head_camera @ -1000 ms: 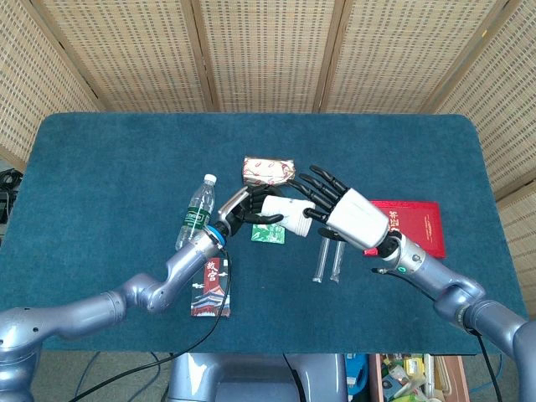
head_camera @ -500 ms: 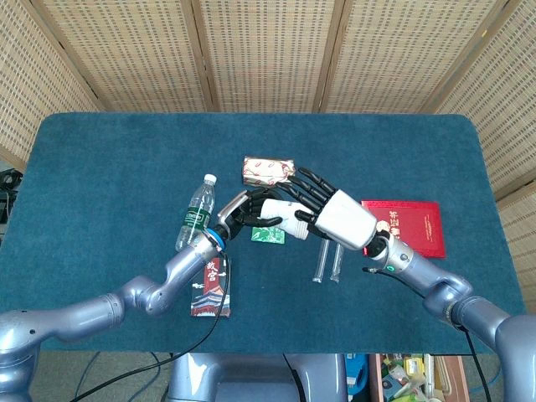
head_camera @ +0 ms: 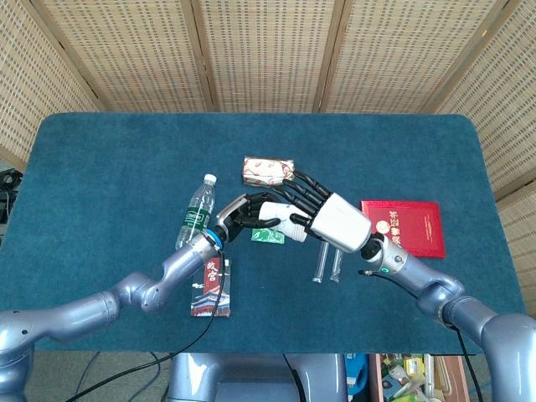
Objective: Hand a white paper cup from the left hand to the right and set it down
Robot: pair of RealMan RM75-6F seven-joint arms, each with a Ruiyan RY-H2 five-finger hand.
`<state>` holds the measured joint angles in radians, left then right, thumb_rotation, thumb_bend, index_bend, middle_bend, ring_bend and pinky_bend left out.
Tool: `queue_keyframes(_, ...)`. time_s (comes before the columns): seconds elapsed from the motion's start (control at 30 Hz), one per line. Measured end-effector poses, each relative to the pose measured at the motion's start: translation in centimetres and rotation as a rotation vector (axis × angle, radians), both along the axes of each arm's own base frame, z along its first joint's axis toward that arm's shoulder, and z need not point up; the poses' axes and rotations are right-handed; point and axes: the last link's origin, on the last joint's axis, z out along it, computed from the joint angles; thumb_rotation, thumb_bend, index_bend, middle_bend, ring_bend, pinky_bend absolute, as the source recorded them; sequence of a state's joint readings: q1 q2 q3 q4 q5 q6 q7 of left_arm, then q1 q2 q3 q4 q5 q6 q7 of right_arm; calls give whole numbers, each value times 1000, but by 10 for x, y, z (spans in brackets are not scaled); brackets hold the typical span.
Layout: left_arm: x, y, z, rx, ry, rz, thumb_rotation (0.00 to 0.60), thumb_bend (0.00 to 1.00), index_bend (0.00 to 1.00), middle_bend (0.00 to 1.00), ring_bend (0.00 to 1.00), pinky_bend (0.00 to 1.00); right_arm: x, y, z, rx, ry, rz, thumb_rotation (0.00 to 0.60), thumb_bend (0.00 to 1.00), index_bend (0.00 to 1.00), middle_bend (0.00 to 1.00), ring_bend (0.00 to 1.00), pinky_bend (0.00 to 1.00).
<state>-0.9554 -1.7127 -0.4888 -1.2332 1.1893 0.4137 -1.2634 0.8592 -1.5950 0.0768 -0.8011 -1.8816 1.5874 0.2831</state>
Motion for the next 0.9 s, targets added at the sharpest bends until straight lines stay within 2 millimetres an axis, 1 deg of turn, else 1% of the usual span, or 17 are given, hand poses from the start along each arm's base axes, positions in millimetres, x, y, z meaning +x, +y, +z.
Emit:
queue_keyframes(0.13,1,1,3,-3,-2,-5,600,203,461,439,524,500,1,1,-3,5,-18,12,600,473,591,0,0,128)
queue_keyframes(0.4,0,2,8,-23,2,-9,600,203,461,411,498,499,-3,0,-8,0,-8,15,600,536,624,0,0,130)
queue_keyframes(0.63,0,1,9,-51,9,-12,600,203,461,407,494,500,-3,0,-9,2,-19,18,600,540,636,0,0,143)
queue_keyframes(0.9,1,2,8,-52,7,-13,600,203,461,401,493,500,-2,2,-7,-3,-58,38,600,540,684,0,0,172)
